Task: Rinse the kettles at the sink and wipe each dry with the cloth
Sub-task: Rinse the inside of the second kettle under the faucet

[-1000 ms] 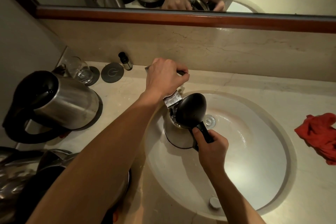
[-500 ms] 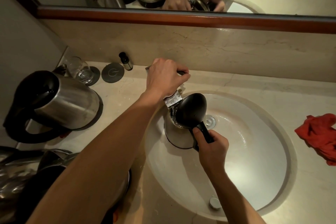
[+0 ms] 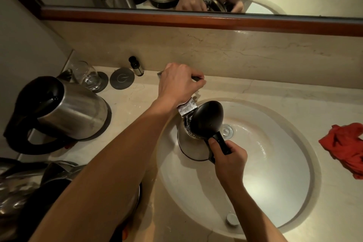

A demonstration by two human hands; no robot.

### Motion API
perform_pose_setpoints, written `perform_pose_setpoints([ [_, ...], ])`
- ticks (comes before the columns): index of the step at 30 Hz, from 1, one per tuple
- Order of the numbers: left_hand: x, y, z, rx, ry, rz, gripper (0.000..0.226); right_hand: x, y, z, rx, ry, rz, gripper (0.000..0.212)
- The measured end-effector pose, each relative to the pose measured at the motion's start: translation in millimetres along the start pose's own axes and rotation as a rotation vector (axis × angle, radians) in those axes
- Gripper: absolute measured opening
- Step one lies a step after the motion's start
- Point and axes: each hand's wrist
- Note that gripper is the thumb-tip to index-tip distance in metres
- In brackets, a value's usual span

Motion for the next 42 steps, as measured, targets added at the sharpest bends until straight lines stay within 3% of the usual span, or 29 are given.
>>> perform_pose_setpoints([
  [42, 0.8, 1.3, 2.3, 0.026, -0.007, 0.024, 0.02, -0.9, -1.4, 0.7, -0.005, 0.009, 0.012, 0.071],
])
Point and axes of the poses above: each hand's wrist, its own x-axis away from the middle knuckle, its own z-axis out of the back of the hand, y = z × x, and after that the axes turned 1 degree about -x, right-handed
